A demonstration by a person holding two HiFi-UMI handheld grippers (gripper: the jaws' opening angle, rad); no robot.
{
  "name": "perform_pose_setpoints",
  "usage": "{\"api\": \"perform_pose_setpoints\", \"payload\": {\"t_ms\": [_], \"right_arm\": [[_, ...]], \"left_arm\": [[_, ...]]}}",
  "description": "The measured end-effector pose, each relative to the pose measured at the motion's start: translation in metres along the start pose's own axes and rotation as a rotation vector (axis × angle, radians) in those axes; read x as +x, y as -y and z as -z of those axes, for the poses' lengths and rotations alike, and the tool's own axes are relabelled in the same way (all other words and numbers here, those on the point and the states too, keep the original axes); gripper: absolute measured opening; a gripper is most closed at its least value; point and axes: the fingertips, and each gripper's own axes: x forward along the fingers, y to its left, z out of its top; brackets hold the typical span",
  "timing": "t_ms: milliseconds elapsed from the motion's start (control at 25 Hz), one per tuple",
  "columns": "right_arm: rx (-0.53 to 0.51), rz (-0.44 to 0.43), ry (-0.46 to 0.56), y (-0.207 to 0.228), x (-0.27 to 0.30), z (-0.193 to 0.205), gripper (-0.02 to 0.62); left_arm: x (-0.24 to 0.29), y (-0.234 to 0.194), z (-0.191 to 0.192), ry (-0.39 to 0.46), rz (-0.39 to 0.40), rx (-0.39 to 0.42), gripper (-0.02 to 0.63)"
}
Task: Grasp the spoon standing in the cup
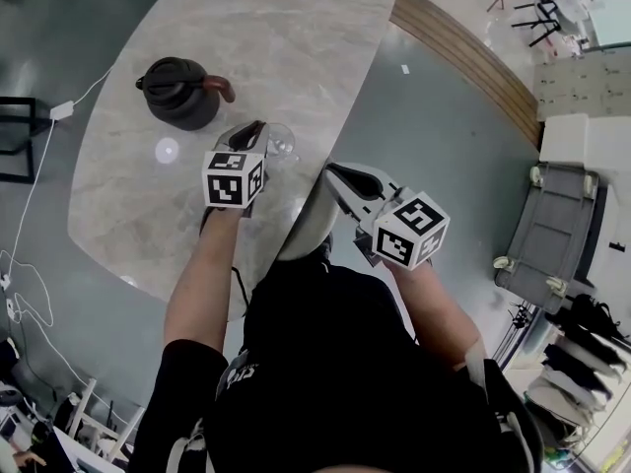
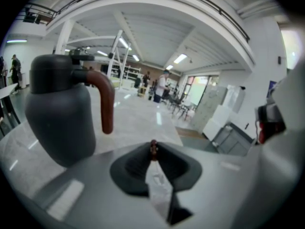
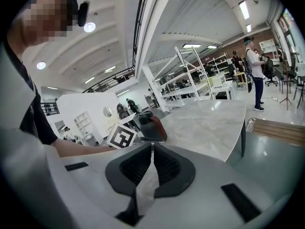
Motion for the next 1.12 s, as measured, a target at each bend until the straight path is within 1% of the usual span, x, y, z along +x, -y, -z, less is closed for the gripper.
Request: {"api": "perform_pose_setpoints", "payload": {"t_ms": [200,400,600,800,960,1120], "right_arm": [[-0.012,0.011,0.014,-0.002,-0.017,-0.003,0.011],[-0.034,-0.001,0.042,-0.003,-0.034,-0.012,0.011],[-0.064,-0.03,0.086,-0.008,-0.046,-0.028,0.008],[-0.1,-0.061,0.125,-0.01,-0.059,-0.042,0.005],[-0.115,-0.064,0.172,-0.009,-0.072,-0.056,0.003],[-0.132,-0.064,0.216,-0.008,-0.08,-0.068,-0.005]], "left_arm": [[-0.01,0.008,-0.006,0.018,-0.014,0.024,0.048],[-0.032,0.022,-0.025,0.066,-0.042,0.034,0.048],[-0.063,0.034,-0.048,0.117,-0.086,0.04,0.048],[-0.098,0.053,-0.074,0.187,-0.123,0.048,0.048],[-0.13,0.067,-0.09,0.238,-0.147,0.056,0.048],[-0.162,0.072,-0.102,0.282,-0.173,0.066,0.048]]}}
